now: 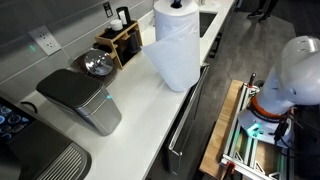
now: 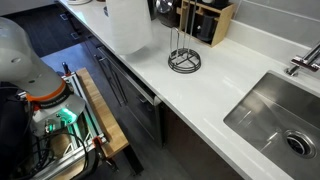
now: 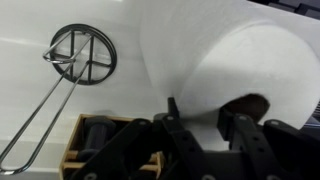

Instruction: Put the paper towel on the silver rack

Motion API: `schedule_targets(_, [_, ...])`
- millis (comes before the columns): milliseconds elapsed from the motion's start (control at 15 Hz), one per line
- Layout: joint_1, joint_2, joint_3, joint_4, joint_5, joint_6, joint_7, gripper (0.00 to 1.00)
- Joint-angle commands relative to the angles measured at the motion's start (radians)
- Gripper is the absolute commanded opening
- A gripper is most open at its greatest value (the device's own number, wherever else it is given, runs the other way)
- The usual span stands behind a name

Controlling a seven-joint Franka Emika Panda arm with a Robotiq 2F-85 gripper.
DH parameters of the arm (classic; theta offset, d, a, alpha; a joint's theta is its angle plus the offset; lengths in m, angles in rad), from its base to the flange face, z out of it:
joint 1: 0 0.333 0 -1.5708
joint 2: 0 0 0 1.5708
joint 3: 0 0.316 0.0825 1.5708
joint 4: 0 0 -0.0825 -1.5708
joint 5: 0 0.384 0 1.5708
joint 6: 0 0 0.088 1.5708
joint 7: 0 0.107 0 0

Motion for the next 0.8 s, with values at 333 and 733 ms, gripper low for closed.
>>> schedule_targets(333, [0.027, -0.070, -0.105, 0.331, -0.112, -0.275, -0.256, 0.15])
schedule_targets(733, [0.047, 0.029, -0.158, 0.546, -0.086, -0.270, -0.390, 0.15])
